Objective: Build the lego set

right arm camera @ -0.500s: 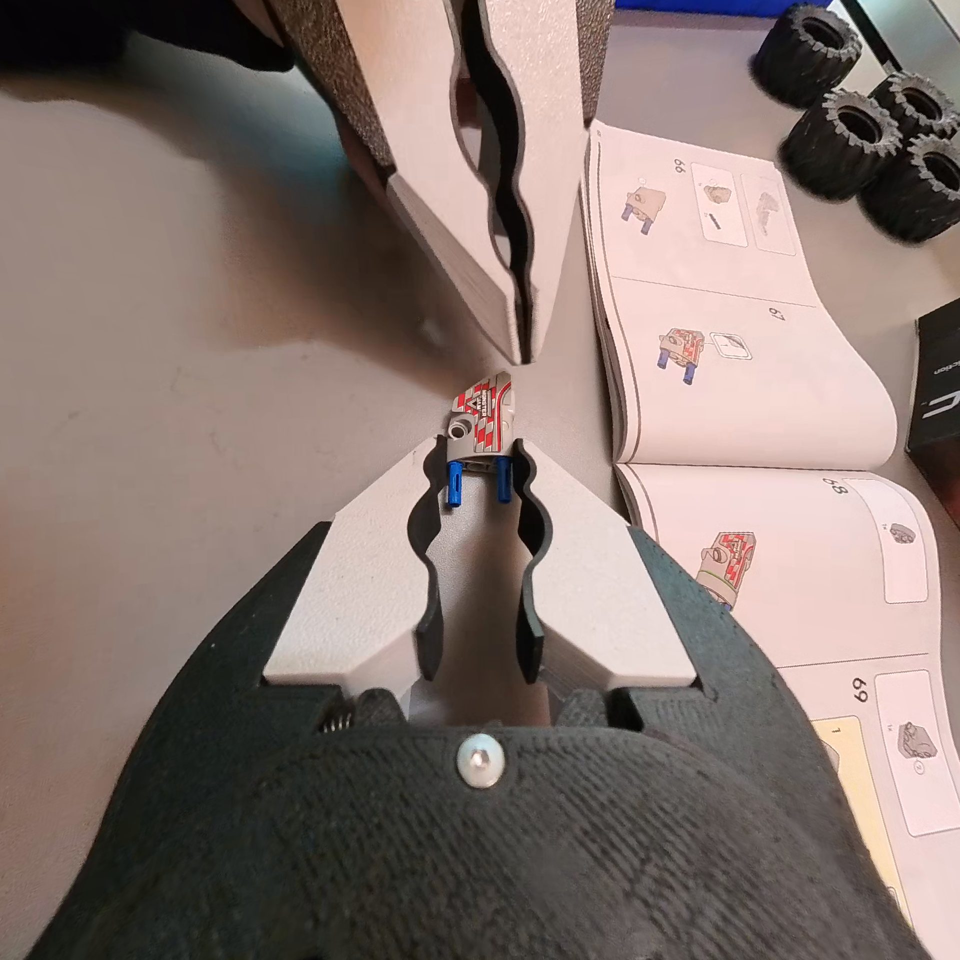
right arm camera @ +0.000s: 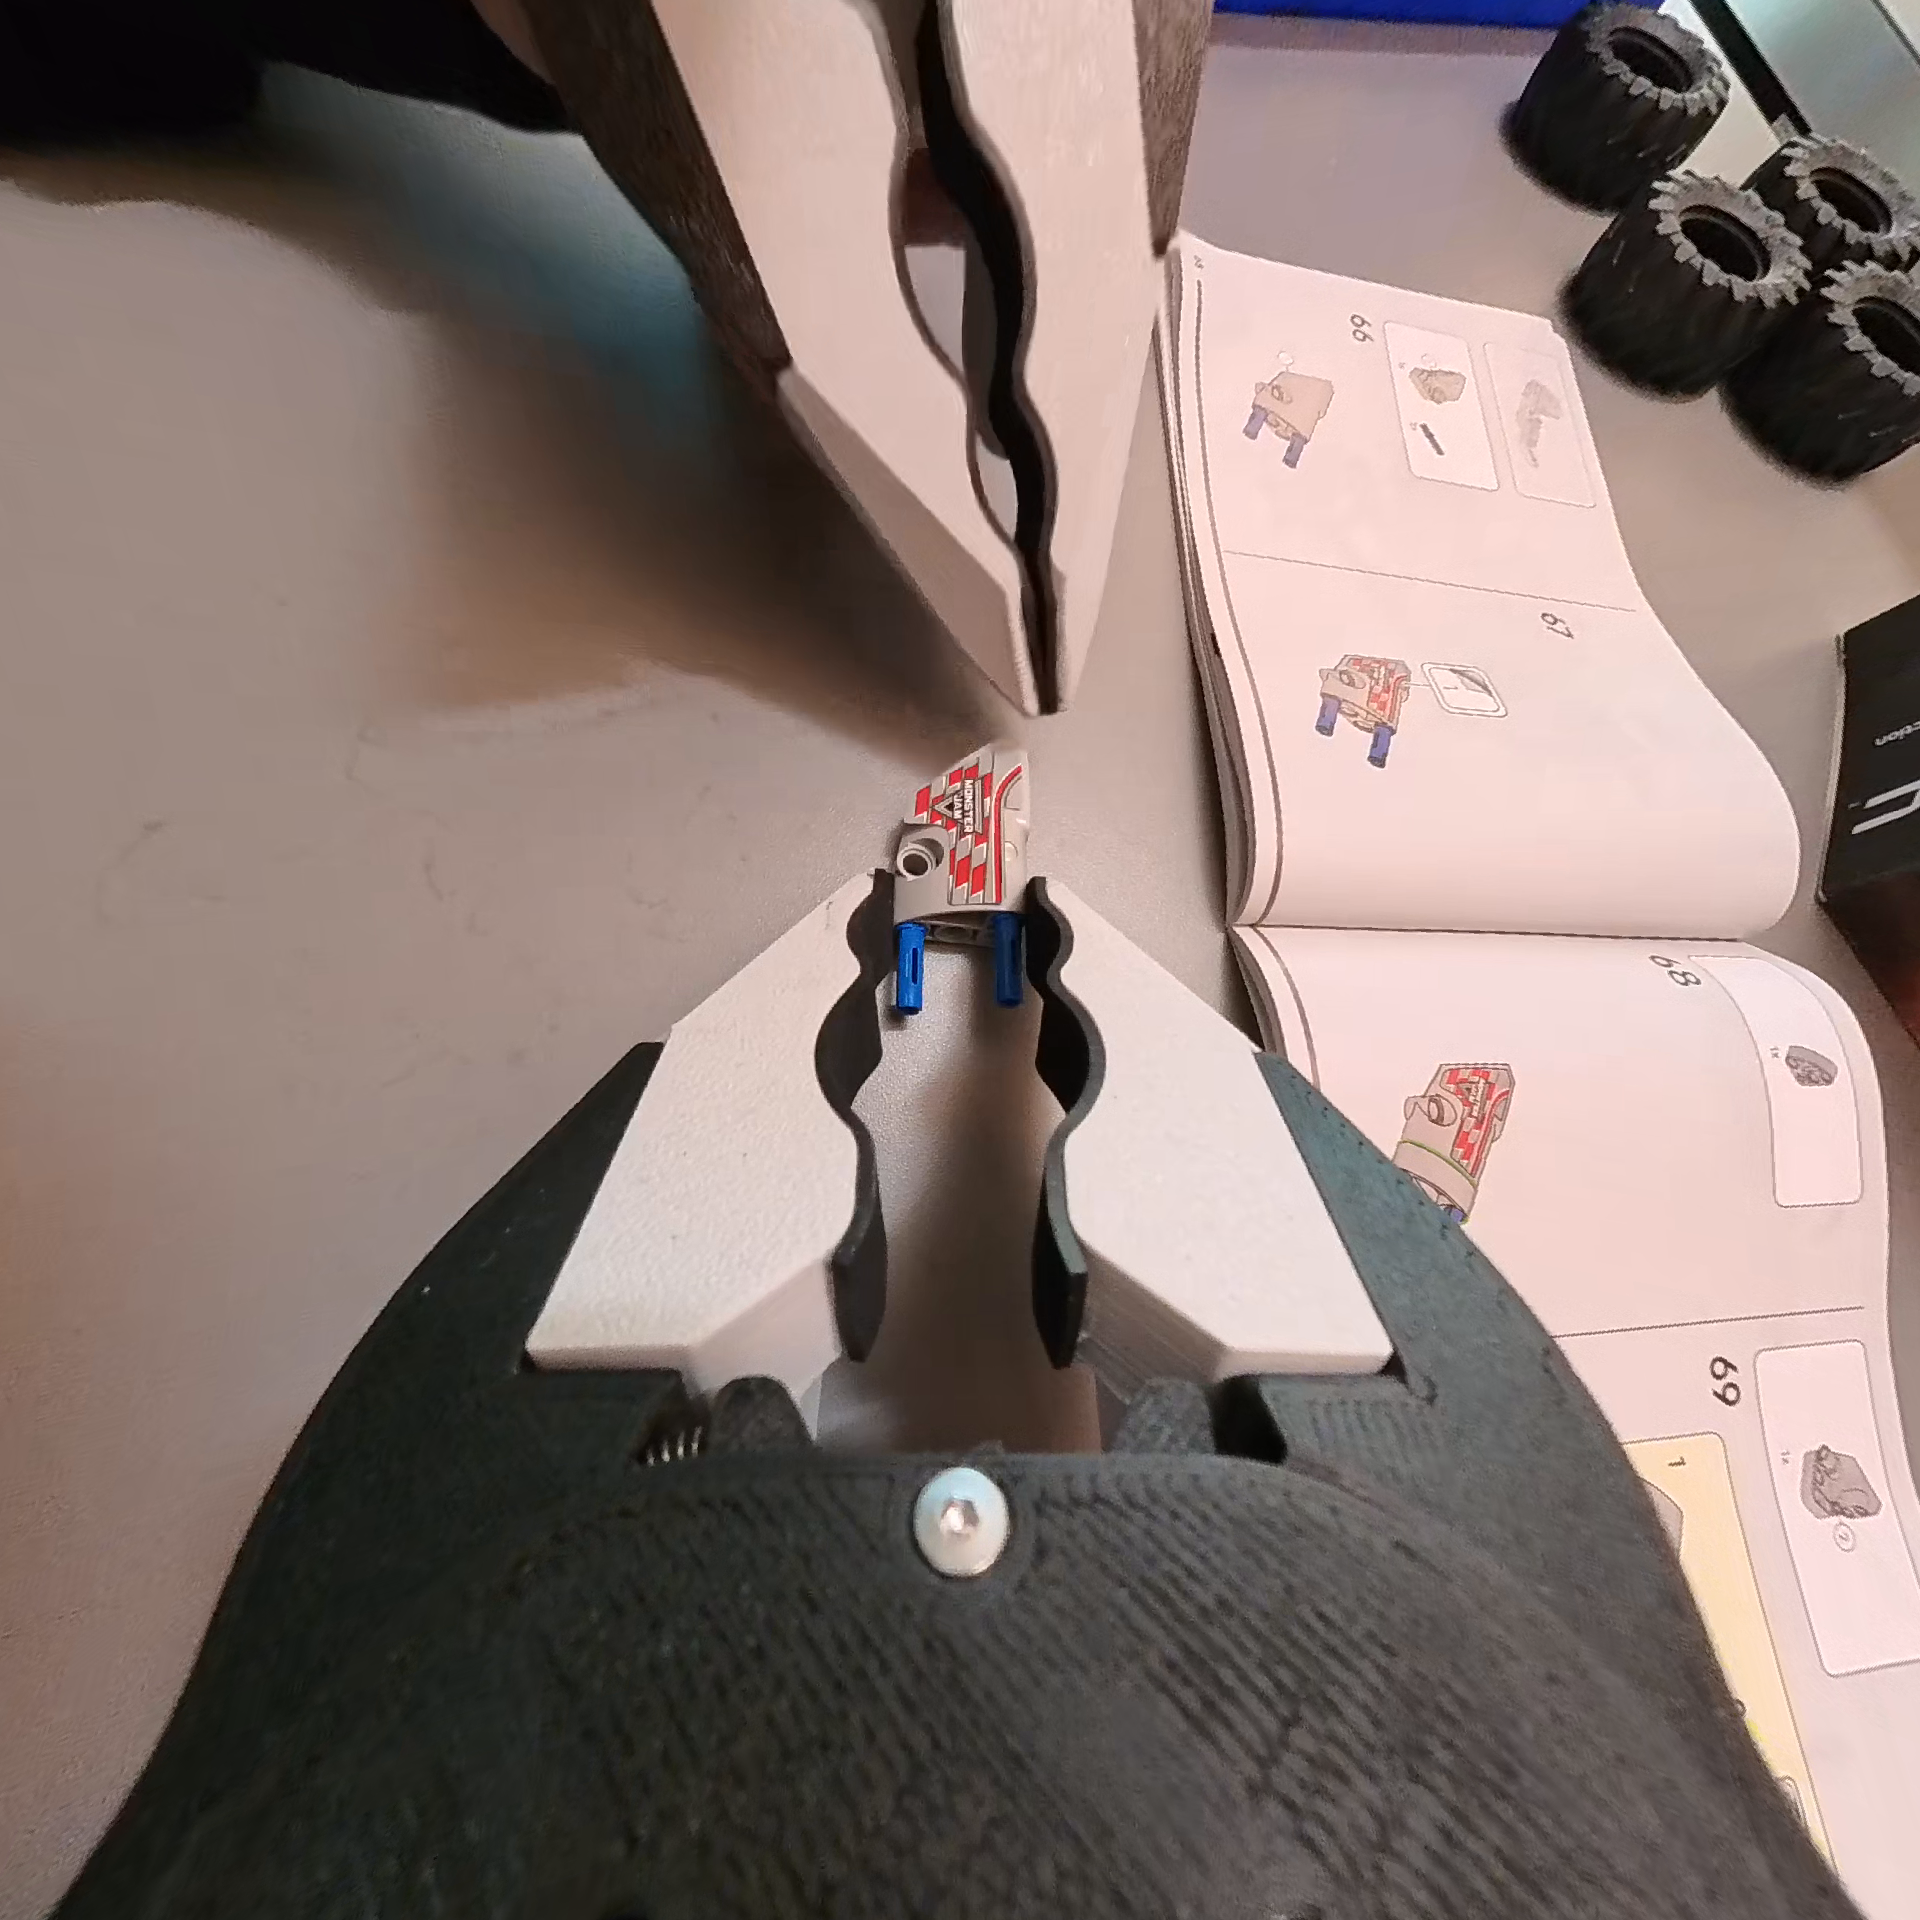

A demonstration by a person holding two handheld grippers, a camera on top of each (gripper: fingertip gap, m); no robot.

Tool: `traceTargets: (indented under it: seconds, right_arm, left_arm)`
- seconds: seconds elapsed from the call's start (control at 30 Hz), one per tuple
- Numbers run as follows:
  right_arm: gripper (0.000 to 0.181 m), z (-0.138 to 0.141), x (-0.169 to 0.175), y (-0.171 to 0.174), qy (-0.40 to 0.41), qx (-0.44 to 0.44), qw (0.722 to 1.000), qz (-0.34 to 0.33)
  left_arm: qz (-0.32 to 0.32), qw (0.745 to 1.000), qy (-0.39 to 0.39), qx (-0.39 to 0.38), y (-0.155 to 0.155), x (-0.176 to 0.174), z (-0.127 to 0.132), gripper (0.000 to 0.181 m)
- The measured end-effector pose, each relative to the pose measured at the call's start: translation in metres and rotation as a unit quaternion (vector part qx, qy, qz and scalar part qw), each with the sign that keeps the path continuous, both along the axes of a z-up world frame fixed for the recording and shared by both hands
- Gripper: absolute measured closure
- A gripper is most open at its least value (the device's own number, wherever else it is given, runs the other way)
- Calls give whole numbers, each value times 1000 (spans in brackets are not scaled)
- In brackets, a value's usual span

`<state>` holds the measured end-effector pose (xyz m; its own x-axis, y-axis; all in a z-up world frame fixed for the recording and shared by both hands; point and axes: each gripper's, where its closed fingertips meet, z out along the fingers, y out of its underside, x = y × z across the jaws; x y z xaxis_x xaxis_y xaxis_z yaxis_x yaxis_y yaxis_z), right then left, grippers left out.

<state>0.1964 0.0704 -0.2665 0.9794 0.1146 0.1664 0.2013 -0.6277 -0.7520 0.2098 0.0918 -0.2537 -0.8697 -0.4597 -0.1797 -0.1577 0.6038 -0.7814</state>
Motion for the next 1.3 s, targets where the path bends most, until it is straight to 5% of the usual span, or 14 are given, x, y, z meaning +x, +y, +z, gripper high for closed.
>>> traceTargets:
  seconds: [0.1,0.5,0.7,1.0,1.1,1.3]
  right_arm:
    - [157,0,0,0,2,0,1000,0]
    - [156,0,1,0,10,-2,1000,-2]
    - [157,0,1,0,10,-1,1000,-2]
    - [156,0,1,0,13,-2,1000,-3]
    - [157,0,1,0,13,-2,1000,-3]
    - [156,0,1,0,14,-2,1000,-2]
  left_arm:
    - [-29,999,-14,-43,-13,-6,16,181]
    - [-104,993,-21,56,-24,-25,-15,181]
    - [-83,996,-30,10,-21,-18,1,181]
    - [-101,994,-27,34,-24,-22,-8,181]
    - [-82,996,-41,-18,-24,-15,8,181]
    - [-58,997,-37,16,-19,-7,-2,181]
